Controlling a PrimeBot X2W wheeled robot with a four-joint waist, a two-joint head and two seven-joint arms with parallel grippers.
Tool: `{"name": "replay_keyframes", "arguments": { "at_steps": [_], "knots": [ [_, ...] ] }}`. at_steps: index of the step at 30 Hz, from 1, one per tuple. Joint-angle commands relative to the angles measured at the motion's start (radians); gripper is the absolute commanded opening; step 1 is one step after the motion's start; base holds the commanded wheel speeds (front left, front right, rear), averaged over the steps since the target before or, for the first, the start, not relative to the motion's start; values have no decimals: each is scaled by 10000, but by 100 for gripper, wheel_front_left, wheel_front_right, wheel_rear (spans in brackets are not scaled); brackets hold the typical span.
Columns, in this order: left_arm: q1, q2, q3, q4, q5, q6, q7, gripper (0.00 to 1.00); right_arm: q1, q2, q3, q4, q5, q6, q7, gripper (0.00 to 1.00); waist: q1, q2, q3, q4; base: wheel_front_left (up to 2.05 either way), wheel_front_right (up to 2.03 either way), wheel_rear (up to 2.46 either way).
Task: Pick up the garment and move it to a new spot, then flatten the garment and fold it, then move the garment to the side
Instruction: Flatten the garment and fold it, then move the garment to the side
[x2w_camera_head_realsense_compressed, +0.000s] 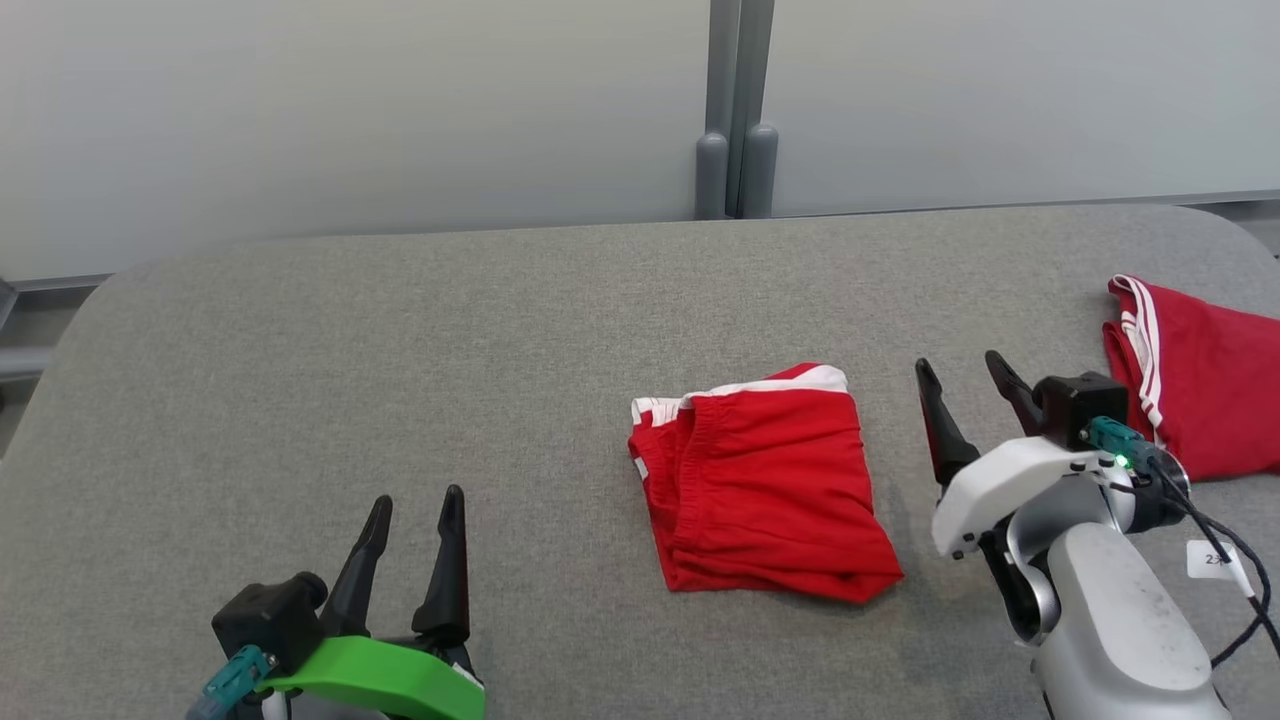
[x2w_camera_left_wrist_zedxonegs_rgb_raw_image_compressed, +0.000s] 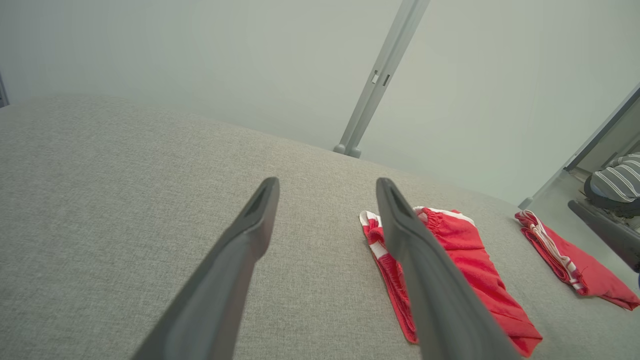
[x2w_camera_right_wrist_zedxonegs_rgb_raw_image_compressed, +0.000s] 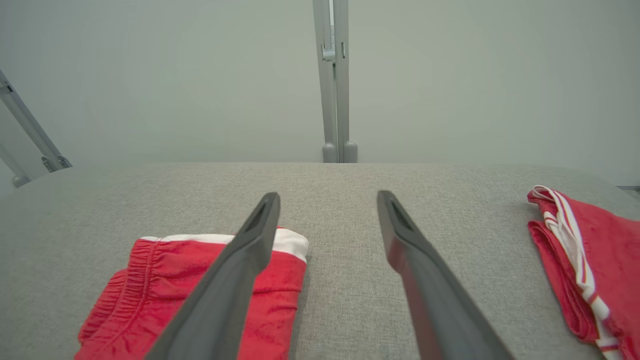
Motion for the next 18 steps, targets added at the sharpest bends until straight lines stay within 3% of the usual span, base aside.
{"name": "replay_keyframes", "arguments": {
  "at_steps": [1,10,18],
  "knots": [
    [114,89,19,-51,-59,26,-19,100,312,-135,-66,-375,-136,0,276,100,0,38,16,-3,0,0,0],
    [-66,77,-39,-77,-17,31,-22,100,1310,-636,-1,-2263,355,0,2343,100,0,38,222,225,0,0,0],
    [-362,37,-110,-153,96,7,-34,100,1143,-1163,297,-1985,1953,0,4036,100,0,38,684,934,0,0,0]
  ]
}}
